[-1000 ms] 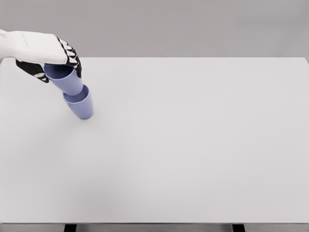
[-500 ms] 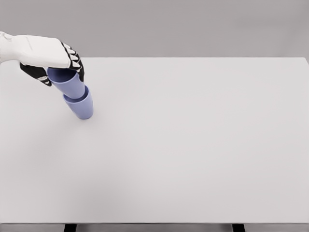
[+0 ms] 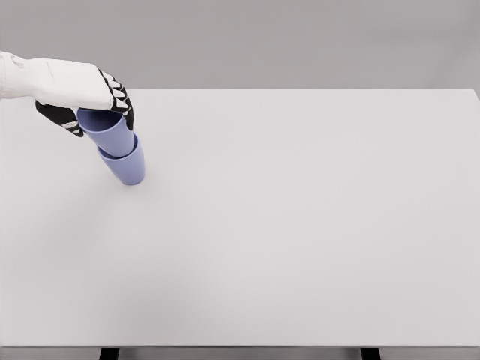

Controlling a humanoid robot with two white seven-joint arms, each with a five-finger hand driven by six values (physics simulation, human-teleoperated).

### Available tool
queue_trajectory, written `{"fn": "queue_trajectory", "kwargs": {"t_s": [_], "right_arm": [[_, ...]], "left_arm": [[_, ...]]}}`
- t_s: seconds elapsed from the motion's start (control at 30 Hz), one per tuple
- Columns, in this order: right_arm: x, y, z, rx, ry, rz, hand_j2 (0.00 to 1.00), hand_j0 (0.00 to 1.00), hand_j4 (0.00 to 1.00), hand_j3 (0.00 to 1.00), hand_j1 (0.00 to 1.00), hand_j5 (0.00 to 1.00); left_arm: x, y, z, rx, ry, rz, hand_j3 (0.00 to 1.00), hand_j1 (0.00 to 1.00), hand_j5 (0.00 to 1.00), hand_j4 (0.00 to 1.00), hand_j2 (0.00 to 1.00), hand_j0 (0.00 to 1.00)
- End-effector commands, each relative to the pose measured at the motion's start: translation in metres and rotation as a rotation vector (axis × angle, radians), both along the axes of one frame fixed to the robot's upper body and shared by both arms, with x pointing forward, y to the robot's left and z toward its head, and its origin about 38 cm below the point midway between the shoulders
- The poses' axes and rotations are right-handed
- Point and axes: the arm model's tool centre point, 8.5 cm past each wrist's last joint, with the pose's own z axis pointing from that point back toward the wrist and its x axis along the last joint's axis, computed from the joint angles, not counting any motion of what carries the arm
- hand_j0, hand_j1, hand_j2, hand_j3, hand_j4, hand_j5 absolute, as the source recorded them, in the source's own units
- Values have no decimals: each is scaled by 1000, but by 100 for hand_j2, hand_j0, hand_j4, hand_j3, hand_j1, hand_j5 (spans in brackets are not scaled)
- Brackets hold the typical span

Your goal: Place the right cup on the left cup with left arm

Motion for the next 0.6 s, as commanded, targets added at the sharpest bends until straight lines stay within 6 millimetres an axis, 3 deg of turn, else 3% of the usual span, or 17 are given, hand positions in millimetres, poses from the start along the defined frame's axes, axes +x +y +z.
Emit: {"fn": "queue_trajectory", "kwargs": {"t_s": [0.0, 0.57], "right_arm": [[0, 0, 0, 0, 1, 0, 100, 100, 100, 100, 100, 100], [0, 0, 0, 0, 1, 0, 100, 100, 100, 100, 100, 100]], "left_arm": [[0, 0, 1, -5, 0, 3, 68, 68, 68, 68, 68, 68], [0, 0, 1, 0, -2, 3, 72, 72, 72, 72, 72, 72]]}}
